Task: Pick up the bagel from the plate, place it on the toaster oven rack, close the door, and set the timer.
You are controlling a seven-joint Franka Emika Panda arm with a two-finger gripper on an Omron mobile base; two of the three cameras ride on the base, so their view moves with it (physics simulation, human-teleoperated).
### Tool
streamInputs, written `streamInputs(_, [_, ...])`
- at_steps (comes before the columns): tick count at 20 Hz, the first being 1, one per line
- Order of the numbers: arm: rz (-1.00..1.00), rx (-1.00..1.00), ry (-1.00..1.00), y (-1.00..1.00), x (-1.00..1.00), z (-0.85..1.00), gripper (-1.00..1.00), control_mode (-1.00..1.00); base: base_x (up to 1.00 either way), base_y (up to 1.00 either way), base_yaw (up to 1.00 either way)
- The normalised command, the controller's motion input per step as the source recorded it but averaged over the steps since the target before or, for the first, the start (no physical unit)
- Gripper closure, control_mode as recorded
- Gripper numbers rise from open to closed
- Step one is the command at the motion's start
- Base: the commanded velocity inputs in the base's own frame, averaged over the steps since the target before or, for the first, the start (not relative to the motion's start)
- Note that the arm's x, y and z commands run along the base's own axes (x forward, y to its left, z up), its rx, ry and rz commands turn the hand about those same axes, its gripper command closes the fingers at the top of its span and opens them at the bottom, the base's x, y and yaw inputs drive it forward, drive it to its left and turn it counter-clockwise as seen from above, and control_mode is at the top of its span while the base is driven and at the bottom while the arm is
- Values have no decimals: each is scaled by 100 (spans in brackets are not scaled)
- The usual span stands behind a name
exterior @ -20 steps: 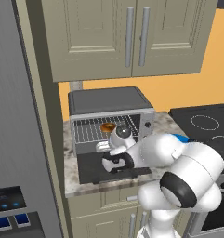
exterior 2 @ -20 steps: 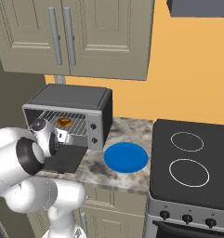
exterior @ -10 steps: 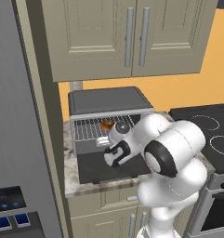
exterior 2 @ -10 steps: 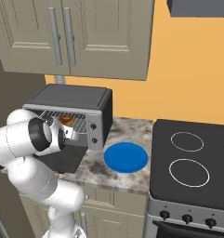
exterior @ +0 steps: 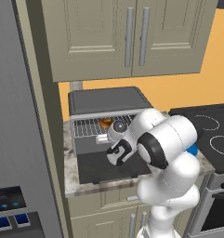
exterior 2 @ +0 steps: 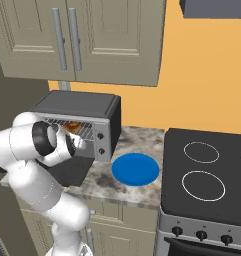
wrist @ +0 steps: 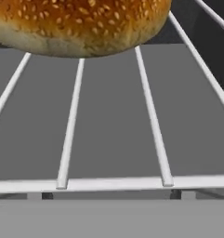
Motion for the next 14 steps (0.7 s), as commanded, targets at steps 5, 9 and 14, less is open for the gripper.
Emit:
streamInputs(5, [0,0,0,0,-72,37,-100,-100,0,0,0])
streamInputs(9, [0,3,0,-2,-54,82,-100,-100,0,0,0])
streamInputs(14, [0,5,4,-4,-20,100,-100,-100,0,0,0])
